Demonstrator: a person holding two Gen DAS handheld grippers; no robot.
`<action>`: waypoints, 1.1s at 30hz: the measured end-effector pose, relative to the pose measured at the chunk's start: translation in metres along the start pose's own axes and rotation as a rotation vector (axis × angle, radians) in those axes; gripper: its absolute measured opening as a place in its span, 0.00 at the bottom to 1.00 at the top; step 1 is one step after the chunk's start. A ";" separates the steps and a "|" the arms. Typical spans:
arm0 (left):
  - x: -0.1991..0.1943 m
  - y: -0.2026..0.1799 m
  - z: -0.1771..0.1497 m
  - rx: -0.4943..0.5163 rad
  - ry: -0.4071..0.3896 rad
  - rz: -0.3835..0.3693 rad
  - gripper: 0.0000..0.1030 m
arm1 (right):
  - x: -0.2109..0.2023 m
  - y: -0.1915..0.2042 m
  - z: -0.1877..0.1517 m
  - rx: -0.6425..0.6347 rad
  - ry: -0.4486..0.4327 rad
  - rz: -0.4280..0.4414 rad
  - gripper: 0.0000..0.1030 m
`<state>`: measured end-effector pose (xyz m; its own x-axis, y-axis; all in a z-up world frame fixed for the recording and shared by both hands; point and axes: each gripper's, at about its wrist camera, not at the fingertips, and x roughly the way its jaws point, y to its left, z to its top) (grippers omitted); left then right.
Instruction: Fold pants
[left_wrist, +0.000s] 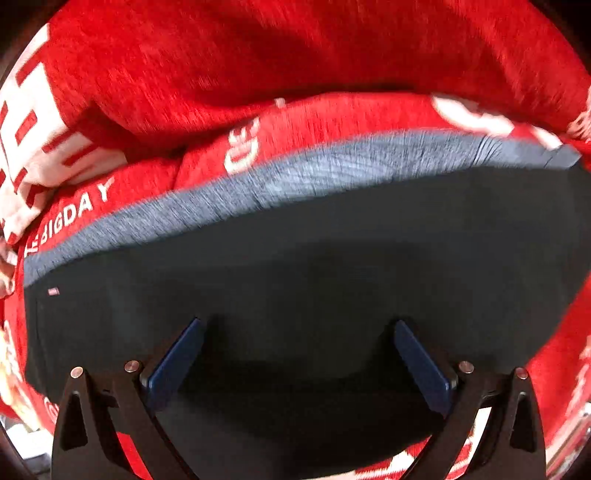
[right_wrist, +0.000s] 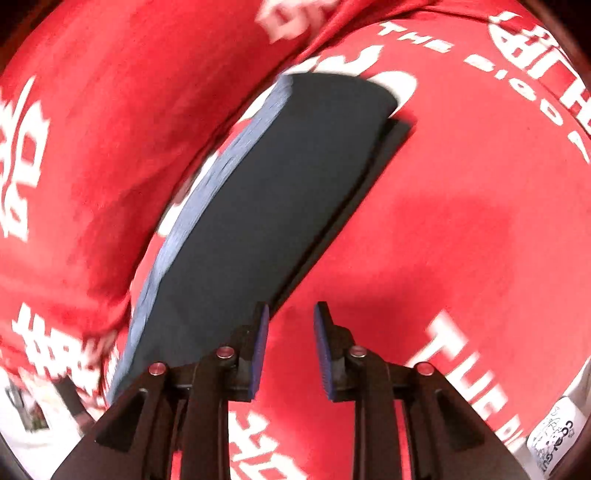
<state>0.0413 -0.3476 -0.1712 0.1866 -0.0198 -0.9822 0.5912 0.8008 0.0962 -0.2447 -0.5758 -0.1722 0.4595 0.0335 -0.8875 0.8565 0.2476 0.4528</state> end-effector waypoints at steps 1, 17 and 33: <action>-0.001 0.000 0.000 -0.017 -0.017 0.000 1.00 | 0.000 -0.010 0.013 0.031 -0.010 0.009 0.27; -0.004 -0.012 0.000 -0.029 0.000 0.103 1.00 | 0.013 -0.056 0.087 -0.010 -0.019 -0.022 0.08; 0.001 -0.008 0.001 -0.050 0.036 0.103 1.00 | 0.011 -0.040 0.039 -0.148 0.153 0.018 0.20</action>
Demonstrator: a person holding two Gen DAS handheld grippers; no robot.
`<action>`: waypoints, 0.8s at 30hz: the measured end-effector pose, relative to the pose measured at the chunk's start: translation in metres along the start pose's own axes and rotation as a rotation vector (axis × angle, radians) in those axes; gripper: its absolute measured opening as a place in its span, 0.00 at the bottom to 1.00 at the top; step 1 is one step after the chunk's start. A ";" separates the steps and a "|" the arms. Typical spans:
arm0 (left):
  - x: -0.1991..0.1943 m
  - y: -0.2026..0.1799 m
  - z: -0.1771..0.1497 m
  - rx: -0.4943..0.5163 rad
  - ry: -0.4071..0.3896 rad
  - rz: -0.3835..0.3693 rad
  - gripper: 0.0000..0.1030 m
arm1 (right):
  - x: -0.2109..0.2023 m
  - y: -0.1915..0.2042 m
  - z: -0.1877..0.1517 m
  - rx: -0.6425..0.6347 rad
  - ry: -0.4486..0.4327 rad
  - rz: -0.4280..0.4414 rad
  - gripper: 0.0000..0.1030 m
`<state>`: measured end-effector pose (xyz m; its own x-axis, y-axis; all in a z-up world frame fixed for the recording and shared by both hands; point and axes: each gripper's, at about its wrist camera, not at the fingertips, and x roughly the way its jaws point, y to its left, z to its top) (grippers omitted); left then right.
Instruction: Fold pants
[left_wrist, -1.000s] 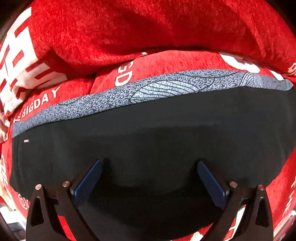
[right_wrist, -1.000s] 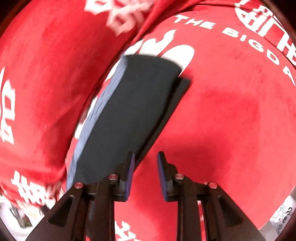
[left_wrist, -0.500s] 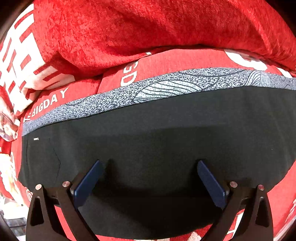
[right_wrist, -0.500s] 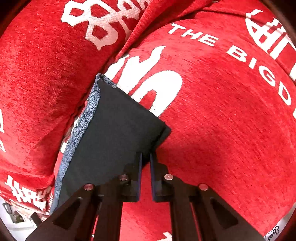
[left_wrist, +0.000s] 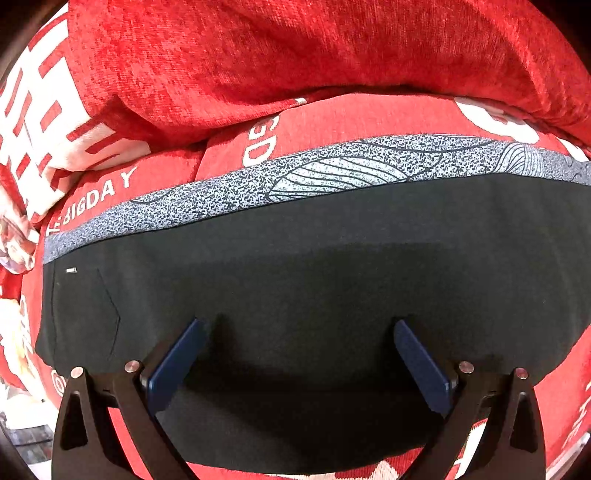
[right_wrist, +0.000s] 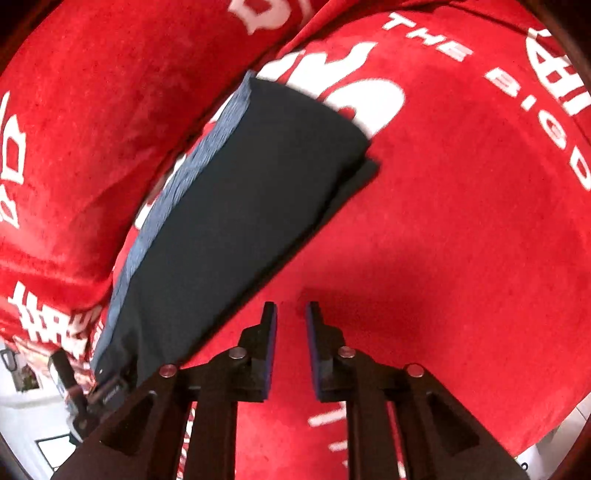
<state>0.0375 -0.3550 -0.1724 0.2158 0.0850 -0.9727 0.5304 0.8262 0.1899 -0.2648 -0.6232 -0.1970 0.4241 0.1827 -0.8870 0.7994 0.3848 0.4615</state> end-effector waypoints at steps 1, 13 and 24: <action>0.000 0.000 0.000 0.001 0.004 0.002 1.00 | 0.002 0.003 -0.003 -0.001 0.008 0.004 0.21; -0.001 -0.004 0.007 0.003 0.091 0.031 1.00 | 0.013 0.015 -0.016 -0.014 0.055 0.011 0.32; -0.013 -0.016 0.002 0.027 0.112 0.017 1.00 | 0.008 0.012 -0.015 -0.004 0.059 0.020 0.37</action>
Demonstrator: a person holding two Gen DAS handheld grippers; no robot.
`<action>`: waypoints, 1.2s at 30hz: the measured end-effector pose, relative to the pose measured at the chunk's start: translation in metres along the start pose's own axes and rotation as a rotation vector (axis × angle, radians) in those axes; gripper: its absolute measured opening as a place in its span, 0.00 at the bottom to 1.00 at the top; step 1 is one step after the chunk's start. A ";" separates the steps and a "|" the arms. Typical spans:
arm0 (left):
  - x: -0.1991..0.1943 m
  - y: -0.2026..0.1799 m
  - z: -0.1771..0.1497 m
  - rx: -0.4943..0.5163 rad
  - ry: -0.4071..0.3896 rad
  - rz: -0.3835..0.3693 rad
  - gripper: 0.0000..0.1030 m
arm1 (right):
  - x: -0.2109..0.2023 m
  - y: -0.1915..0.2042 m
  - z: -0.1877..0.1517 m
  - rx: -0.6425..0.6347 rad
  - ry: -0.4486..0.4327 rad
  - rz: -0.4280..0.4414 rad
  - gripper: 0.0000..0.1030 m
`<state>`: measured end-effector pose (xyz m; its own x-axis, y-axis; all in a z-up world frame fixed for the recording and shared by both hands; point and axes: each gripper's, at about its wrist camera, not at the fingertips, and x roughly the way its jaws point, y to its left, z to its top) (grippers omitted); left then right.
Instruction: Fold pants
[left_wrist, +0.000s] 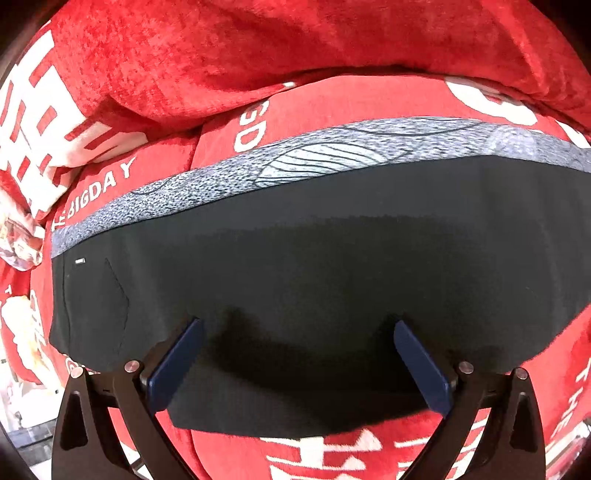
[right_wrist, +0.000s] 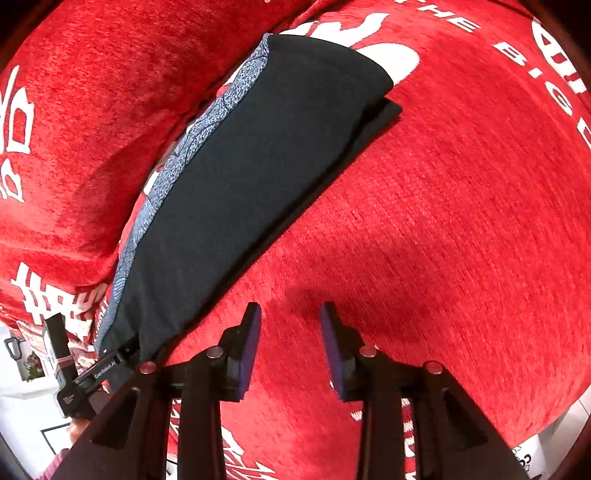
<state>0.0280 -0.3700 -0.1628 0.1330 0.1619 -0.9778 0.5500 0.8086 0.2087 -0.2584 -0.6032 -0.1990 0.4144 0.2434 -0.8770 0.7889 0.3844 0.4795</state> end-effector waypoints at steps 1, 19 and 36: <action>-0.003 -0.003 -0.001 0.007 -0.002 -0.004 1.00 | -0.001 -0.001 0.000 0.003 0.002 0.004 0.37; -0.089 -0.109 -0.006 0.113 -0.010 -0.408 1.00 | -0.029 -0.007 0.011 0.033 -0.041 0.070 0.41; -0.041 -0.105 0.035 0.075 -0.188 -0.095 1.00 | -0.035 -0.042 0.067 0.119 -0.119 0.187 0.53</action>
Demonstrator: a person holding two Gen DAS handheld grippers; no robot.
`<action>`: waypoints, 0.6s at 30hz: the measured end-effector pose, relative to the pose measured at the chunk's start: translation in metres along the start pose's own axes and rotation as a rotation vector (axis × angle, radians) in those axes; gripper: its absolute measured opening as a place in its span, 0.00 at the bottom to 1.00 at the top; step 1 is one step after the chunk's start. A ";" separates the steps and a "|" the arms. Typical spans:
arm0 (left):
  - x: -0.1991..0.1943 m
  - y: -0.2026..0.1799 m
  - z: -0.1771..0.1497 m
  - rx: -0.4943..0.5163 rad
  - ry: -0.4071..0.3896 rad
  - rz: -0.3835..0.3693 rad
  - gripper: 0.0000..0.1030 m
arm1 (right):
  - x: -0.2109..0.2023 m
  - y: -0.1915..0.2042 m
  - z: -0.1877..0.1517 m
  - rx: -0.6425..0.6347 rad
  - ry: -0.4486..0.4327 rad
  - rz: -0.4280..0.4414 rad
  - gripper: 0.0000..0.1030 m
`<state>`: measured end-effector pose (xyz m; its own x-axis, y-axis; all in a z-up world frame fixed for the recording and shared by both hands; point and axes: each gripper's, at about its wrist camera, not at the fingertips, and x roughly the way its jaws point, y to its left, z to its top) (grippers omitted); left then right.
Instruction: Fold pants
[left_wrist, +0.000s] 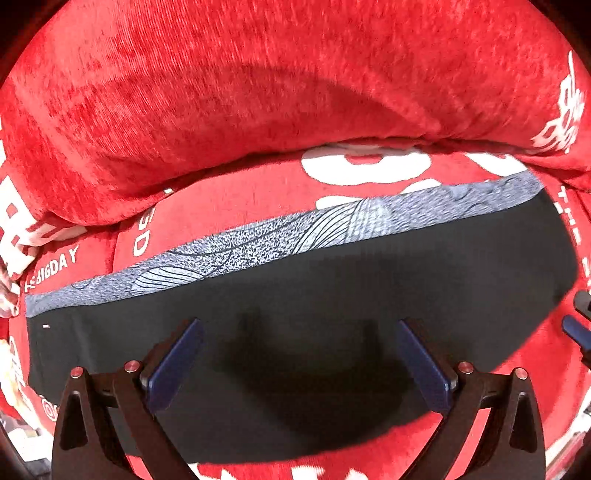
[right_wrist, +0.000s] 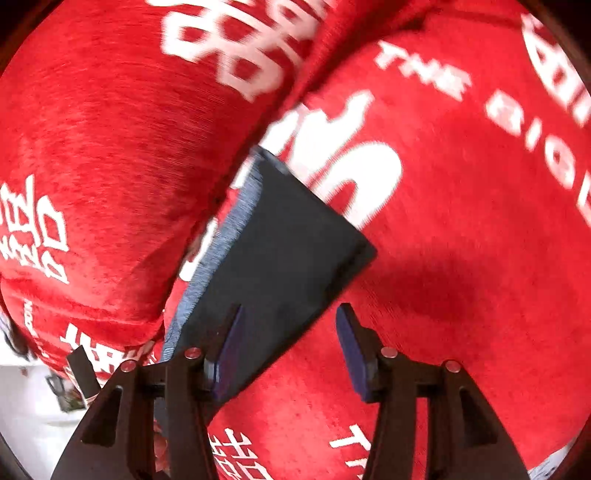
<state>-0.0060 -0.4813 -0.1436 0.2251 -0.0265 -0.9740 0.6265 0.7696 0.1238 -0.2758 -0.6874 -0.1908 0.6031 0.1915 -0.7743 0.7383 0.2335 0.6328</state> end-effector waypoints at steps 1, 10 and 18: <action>0.008 0.000 -0.001 0.006 0.011 0.016 1.00 | 0.003 -0.003 0.000 0.009 -0.002 0.013 0.53; 0.034 0.013 -0.016 -0.073 0.049 -0.053 1.00 | 0.026 -0.012 -0.005 -0.007 -0.035 0.102 0.54; 0.033 0.011 -0.014 -0.042 0.035 -0.048 1.00 | 0.046 0.008 0.018 0.007 -0.111 0.101 0.48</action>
<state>-0.0022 -0.4653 -0.1774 0.1692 -0.0423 -0.9847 0.6036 0.7943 0.0695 -0.2372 -0.6941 -0.2213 0.7042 0.1070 -0.7019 0.6736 0.2121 0.7080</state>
